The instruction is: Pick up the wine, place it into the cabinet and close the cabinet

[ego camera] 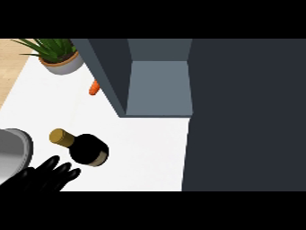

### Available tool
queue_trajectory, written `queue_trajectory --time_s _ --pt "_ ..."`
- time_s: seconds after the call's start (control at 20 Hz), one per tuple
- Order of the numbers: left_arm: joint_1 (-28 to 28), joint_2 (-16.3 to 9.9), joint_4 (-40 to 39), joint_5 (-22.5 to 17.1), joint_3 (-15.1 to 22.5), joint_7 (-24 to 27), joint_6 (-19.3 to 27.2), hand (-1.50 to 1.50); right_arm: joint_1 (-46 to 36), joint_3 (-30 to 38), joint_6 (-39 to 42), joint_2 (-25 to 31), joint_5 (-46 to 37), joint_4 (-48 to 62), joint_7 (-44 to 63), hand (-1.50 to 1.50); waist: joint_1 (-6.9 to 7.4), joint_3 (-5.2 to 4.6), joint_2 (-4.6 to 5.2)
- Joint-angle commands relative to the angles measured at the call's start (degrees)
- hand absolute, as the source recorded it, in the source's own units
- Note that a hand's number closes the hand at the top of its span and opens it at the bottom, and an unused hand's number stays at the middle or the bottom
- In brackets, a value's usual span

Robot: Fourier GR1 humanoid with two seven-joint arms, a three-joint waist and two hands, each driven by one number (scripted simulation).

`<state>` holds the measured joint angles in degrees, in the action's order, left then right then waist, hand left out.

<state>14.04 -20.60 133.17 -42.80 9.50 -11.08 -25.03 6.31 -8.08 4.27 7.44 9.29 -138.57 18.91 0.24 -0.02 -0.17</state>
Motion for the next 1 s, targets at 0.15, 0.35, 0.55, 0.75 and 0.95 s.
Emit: queue_trajectory --time_s 0.15,0.35,0.55,0.75,0.95 --pt "2.51 -0.51 13.0 -4.94 1.98 -4.65 4.5 -1.5 3.19 -0.65 -0.52 0.21 -0.14 -6.14 2.63 -1.5 -0.19 0.08 -0.15" --pt "5.09 -0.82 16.0 -4.74 1.17 -4.22 5.72 -1.5 0.46 -1.6 -2.4 -0.84 -1.06 -5.84 4.57 -1.5 0.45 0.06 -0.24" --pt "3.97 -0.55 14.83 -4.59 0.53 -4.53 7.7 -1.5 -0.57 0.61 -1.37 0.95 1.53 -7.4 7.2 -1.5 0.2 0.06 -0.19" --pt "0.99 1.82 9.61 -0.86 1.96 -3.6 8.83 -1.5 -4.43 -0.18 -2.44 -0.18 -1.01 -4.18 6.51 -1.5 0.03 0.03 0.03" --pt "4.37 -0.49 14.35 -5.34 -0.5 -7.08 12.36 -1.5 -1.72 0.01 -2.28 0.64 0.78 -8.92 10.37 -1.5 0.04 0.05 -0.15"
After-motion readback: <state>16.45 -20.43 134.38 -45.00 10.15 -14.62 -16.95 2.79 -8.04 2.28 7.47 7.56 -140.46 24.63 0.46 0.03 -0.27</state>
